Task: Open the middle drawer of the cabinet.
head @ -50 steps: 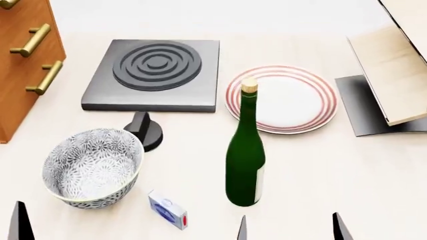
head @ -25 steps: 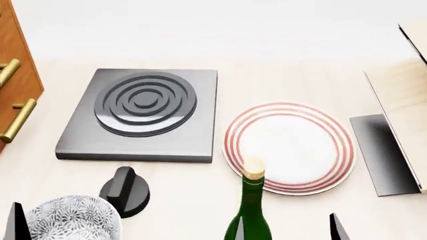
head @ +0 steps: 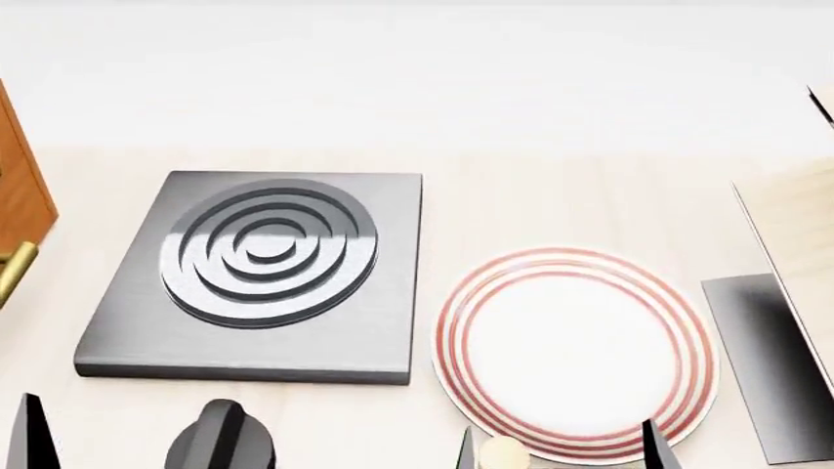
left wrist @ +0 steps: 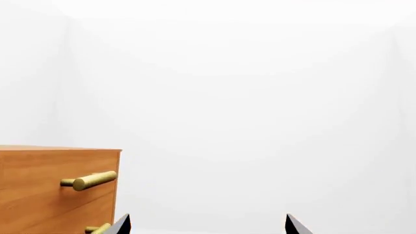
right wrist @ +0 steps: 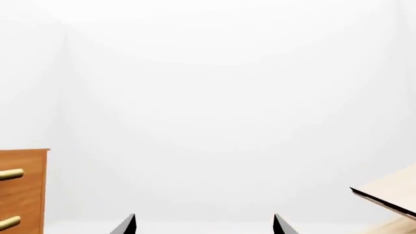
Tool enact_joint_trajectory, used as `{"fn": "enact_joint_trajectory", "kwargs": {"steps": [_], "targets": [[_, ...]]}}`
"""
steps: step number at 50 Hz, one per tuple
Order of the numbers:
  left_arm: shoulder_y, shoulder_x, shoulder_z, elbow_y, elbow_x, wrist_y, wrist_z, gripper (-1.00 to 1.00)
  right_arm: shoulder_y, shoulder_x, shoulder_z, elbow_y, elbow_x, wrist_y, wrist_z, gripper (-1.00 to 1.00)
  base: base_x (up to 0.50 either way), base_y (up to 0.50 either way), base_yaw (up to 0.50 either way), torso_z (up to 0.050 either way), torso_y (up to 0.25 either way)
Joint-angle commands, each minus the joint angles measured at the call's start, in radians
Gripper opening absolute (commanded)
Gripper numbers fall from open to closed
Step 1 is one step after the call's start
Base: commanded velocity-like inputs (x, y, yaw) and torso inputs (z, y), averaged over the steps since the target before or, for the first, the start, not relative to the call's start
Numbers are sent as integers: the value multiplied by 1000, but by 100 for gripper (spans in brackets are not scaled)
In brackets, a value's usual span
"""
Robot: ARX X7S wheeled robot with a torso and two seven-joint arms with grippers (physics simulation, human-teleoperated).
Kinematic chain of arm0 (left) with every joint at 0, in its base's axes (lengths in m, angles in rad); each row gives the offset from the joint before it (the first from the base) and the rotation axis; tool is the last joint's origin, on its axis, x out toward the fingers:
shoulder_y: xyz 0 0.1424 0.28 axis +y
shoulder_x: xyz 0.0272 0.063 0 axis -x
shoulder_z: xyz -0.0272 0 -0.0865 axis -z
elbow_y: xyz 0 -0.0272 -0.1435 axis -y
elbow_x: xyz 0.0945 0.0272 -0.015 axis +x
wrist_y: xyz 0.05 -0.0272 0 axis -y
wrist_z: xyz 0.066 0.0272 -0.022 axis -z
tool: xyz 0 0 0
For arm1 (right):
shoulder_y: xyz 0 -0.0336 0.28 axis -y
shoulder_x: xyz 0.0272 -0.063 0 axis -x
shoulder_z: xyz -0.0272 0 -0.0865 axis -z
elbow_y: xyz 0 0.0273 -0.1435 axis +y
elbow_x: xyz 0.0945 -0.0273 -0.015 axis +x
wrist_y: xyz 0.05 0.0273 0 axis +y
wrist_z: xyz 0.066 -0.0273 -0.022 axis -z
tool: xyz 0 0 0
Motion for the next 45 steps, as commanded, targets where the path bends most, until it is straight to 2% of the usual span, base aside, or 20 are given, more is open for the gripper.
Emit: {"fn": "enact_joint_trajectory", "kwargs": {"steps": [1, 6, 13, 26, 32, 45], "targets": [[0, -9, 8, 0, -1, 1, -10, 100, 1, 9, -3, 5, 9, -13, 9, 100, 0, 0, 0, 0, 0], [-1, -14, 10, 0, -1, 1, -14, 100, -5, 21, -8, 10, 16, -49, -1, 100, 22, 0, 0, 0, 0], [-1, -19, 13, 0, -3, 4, -19, 100, -8, 27, -12, 12, 19, -55, 3, 100, 486, 0, 0, 0, 0], [-2, -31, 15, 4, -32, 3, -22, 100, -9, 38, -18, 14, 26, -64, 9, 100, 0, 0, 0, 1, 1], [8, -34, 20, -6, -9, 48, -28, 100, -6, 42, -23, 17, 21, -63, 13, 100, 0, 0, 0, 46, 115], [6, -42, 27, -8, 2, 48, -39, 100, -3, 49, -32, 21, 19, -62, 22, 100, 0, 0, 0, 50, 125]]}}
